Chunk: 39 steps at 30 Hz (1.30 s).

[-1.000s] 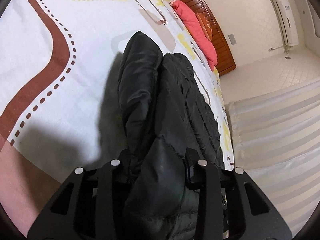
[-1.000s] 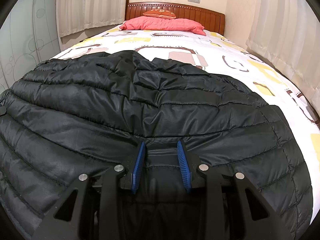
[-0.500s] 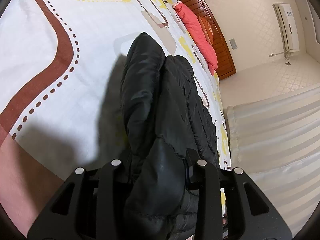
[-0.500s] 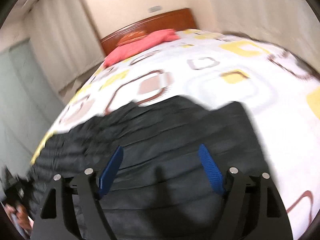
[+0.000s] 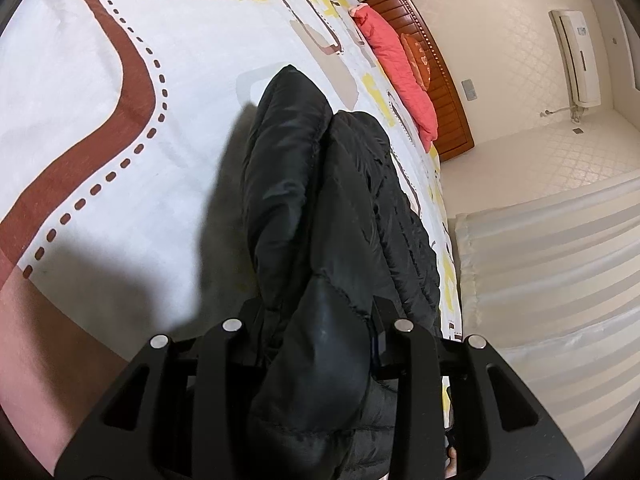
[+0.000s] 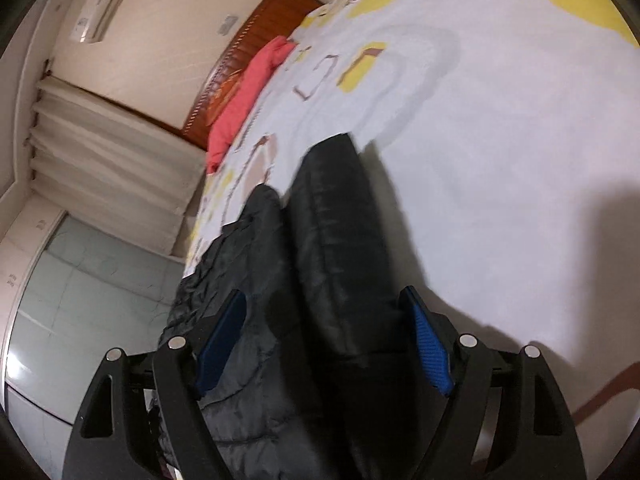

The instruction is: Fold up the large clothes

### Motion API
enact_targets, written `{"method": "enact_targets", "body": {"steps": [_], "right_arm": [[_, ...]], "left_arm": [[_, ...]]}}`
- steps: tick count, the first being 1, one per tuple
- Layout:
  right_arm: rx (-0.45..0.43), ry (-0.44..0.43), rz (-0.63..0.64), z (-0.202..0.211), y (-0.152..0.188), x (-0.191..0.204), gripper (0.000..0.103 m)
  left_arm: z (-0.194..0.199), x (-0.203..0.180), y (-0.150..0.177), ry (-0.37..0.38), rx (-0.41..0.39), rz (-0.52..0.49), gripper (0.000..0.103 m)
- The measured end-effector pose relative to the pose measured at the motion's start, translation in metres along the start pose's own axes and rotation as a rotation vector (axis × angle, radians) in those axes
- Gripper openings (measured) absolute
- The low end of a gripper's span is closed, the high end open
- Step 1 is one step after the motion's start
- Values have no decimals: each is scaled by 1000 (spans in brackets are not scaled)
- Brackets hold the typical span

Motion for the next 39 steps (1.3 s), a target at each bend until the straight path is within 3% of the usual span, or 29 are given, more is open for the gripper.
{"method": "enact_targets", "body": {"steps": [4, 6, 8, 10, 12, 13, 15, 17, 24, 29, 35, 39], "right_arm": [[24, 35, 29, -24, -1, 12, 80], [37, 86, 39, -33, 1, 12, 71], [49, 128, 72, -38, 6, 14, 55], [51, 133, 87, -46, 9, 22, 46], [46, 125, 81, -52, 12, 26, 43], [44, 120, 78, -56, 12, 29, 42], [39, 117, 78, -63, 12, 35, 41], [32, 116, 84, -68, 14, 41, 38], [10, 104, 80, -54, 28, 50, 33], [3, 84, 58, -47, 30, 48, 32], [-4, 56, 41, -44, 33, 51, 31], [-4, 38, 28, -45, 33, 52, 31]], "left_arm": [[-3, 1, -1, 0, 2, 8, 34], [-4, 1, 0, -2, 0, 9, 36], [-6, 5, 0, -9, -8, 18, 43], [-8, 12, 0, -24, -23, 40, 51], [-11, 15, 1, -16, -19, 55, 52], [-11, 14, 1, -6, -17, 57, 52], [-10, 10, 1, 17, -7, 54, 39], [-5, 2, 1, 44, -7, 58, 32], [13, -78, 20, 128, -32, -61, 27], [3, -142, 58, 170, -1, -145, 27], [-32, -193, 116, 138, 17, -242, 27], [-61, -205, 154, 103, 59, -304, 27]]}}
Point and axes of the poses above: each gripper's, at about its wrist camera, not at the fingertips, and z roughly against the way its jaws point, x to its left, y to its underside, the point moved 9 cm from there along -z, roughly the way its jaws point, and after that the axes turned 6 degrees about z, right-handed, at the moved point
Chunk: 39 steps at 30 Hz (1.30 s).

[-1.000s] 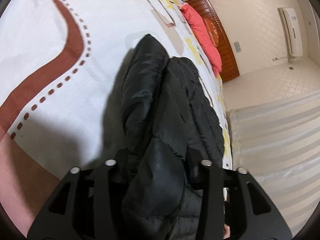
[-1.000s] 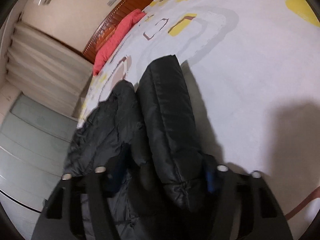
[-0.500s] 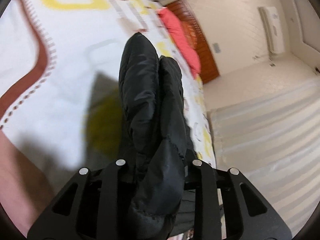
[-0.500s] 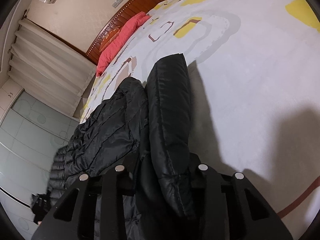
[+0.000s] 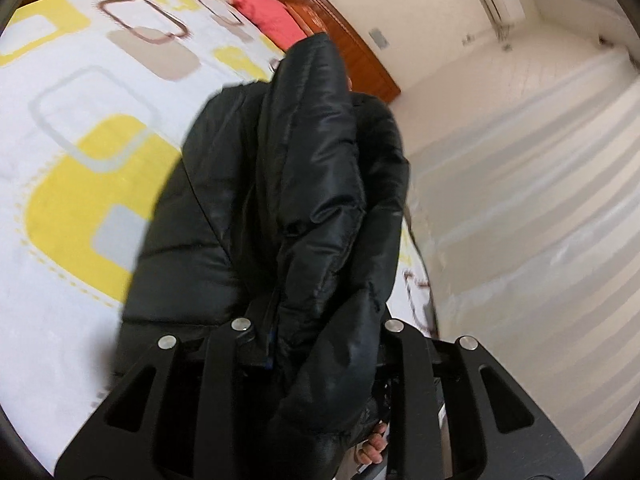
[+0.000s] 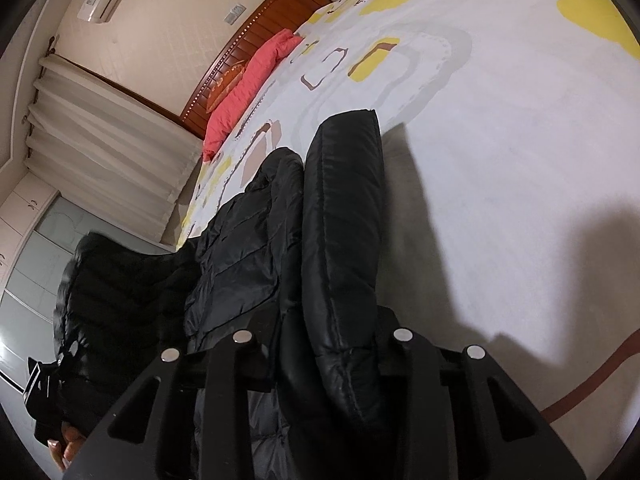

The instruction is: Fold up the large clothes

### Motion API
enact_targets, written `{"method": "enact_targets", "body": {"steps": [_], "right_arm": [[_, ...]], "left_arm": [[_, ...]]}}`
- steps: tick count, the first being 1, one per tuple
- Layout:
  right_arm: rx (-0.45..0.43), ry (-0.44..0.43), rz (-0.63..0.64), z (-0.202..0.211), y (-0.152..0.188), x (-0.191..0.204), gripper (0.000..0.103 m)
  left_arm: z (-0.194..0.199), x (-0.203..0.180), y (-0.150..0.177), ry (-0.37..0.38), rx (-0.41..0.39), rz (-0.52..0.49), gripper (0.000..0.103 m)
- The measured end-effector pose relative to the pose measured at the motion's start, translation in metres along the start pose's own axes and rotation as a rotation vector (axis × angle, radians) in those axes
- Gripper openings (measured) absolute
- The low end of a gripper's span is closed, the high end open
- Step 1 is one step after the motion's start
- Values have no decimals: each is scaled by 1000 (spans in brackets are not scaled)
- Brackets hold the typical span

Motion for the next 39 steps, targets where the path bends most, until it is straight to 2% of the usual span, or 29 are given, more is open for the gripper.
{"method": "enact_targets", "body": {"steps": [8, 19, 33, 35, 39], "right_arm": [[6, -26, -20, 14, 0, -14, 31], [8, -50, -41, 26, -2, -33, 31], [4, -53, -60, 35, 2, -44, 31], [4, -53, -62, 36, 2, -45, 31], [4, -50, -62, 37, 3, -47, 31]], "left_arm": [[-75, -11, 46, -85, 103, -95, 26], [-132, -14, 64, -162, 152, -169, 26], [-170, -7, 59, -219, 145, -276, 26], [-157, -3, 73, -211, 148, -264, 26], [-155, -7, 69, -215, 148, -284, 26]]}}
Point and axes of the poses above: each gripper's, at about its wrist camera, not at the fingertips, and z roughly against the way its jaws point, x to its left, y to its underside, the point moved 9 cm from there along -z, roughly the way its jaws point, and after that the axes turned 6 degrees about z, right-handed, at the moved point
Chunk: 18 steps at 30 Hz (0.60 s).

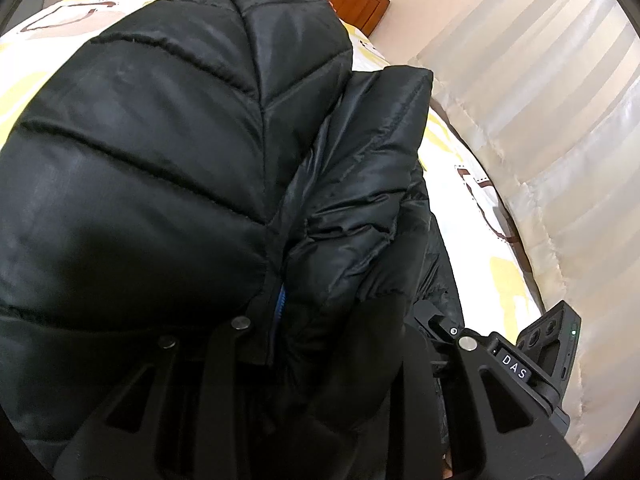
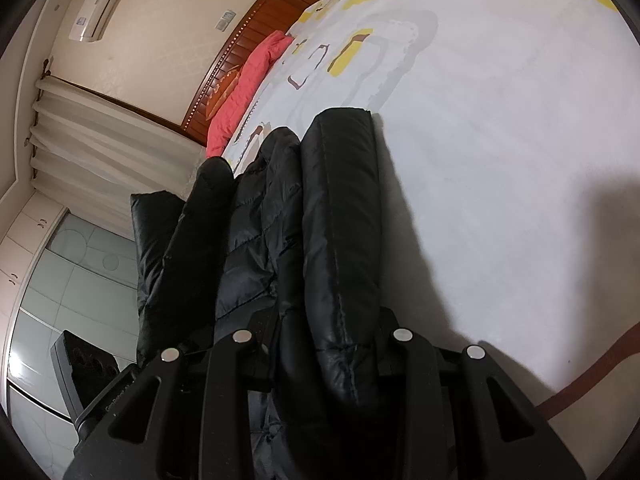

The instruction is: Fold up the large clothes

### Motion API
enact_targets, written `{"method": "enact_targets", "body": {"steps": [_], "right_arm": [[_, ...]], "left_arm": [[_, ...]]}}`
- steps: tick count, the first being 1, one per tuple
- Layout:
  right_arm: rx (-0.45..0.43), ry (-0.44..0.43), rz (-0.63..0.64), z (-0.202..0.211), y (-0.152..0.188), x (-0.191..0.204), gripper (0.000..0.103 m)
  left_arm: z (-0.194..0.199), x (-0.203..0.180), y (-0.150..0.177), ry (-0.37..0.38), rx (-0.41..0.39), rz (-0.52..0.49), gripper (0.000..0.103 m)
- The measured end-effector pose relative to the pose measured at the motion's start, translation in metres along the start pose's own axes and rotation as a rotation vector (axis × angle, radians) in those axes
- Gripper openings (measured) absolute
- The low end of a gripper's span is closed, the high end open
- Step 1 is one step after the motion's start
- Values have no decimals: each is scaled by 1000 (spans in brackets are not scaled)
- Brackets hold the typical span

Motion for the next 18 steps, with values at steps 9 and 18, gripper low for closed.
{"method": "enact_targets", "body": {"steps": [9, 18], "right_arm": [[4, 21, -9, 8, 1, -1, 36], [-48, 88, 29, 42, -5, 5, 60]], "left_arm": [[19, -9, 3, -78, -44, -123, 27], [51, -41, 0, -2, -62, -138, 79]]}}
Point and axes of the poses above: each gripper's, at about its wrist camera, not at the fingertips, and z roughly against the way its jaws point, x to its left, y to its underside, the point moved 9 cm from there along -z, roughly the way its jaws point, and after that the axes turned 6 degrees about z, right-handed, at the moved point
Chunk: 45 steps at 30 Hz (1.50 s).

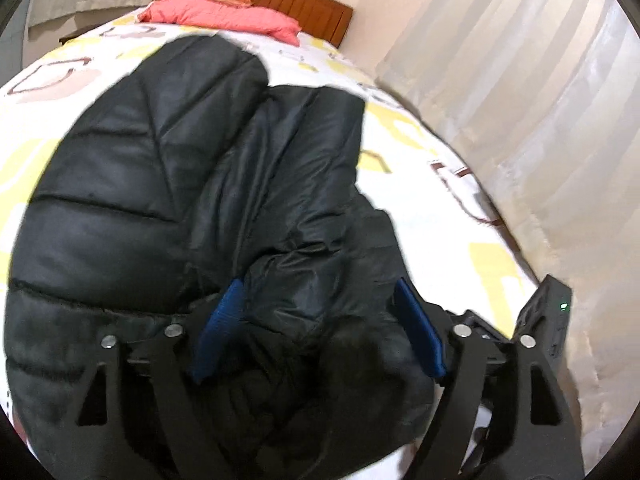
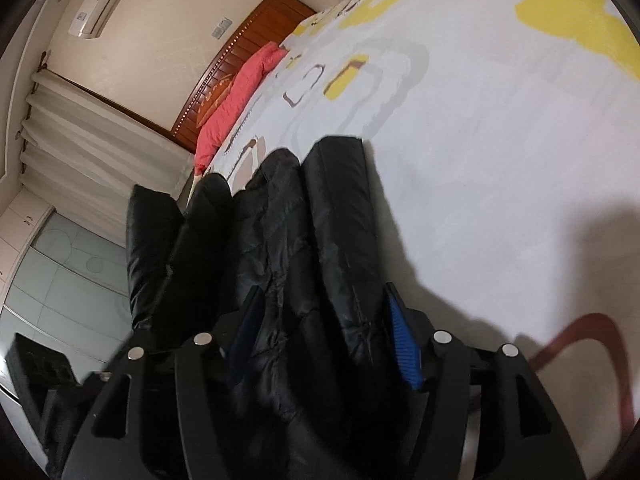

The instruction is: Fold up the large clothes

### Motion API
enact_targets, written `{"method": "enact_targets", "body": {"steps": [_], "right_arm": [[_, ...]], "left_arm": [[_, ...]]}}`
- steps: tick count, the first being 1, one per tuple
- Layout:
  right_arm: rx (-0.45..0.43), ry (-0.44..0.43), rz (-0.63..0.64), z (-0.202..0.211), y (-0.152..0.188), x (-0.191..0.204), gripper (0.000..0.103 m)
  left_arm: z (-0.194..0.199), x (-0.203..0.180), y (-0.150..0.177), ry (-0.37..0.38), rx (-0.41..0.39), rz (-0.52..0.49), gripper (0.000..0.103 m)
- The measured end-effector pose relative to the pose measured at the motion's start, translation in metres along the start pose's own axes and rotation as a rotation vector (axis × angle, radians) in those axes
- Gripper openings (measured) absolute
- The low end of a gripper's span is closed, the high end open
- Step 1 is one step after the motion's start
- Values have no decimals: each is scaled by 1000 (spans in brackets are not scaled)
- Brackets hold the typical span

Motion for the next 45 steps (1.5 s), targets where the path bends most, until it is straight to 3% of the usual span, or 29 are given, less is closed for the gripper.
{"method": "enact_targets", "body": {"steps": [3, 7, 10, 15, 19, 25, 36, 38, 45], "right_arm": [[-19, 11, 15, 15, -1, 3, 60], [-41, 4, 33, 30, -2, 14, 60], [-48, -18, 40, 36, -2, 26, 60], [-50, -61, 68, 34, -4, 52, 66], [-22, -105, 79, 17, -10, 75, 66], [57, -160, 112, -22, -12, 109, 68], [117, -131, 137, -58, -1, 113, 70], [132, -128, 118, -63, 3, 108, 58], [115, -122, 143, -57, 7, 105, 33]], "left_arm": [[20, -9, -3, 33, 4, 3, 81], [51, -16, -10, 132, 0, 67, 85], [82, -5, -23, 166, -53, 98, 87], [119, 53, -48, 105, -167, 166, 91], [107, 120, -58, 63, -148, 323, 91], [78, 182, -49, 25, -99, 448, 91], [44, 204, -31, 49, -29, 511, 91], [42, 203, -31, 50, -27, 510, 91], [35, 201, -30, 54, -12, 507, 91]]}}
Point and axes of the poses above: each gripper's, at about its wrist camera, not at the fingertips, and z roughly against the way its jaws point, x to its left, y to its underside, the point moved 9 cm from there along -z, roughly the way its jaws point, and after that the axes turned 6 degrees about z, right-handed, at the moved point
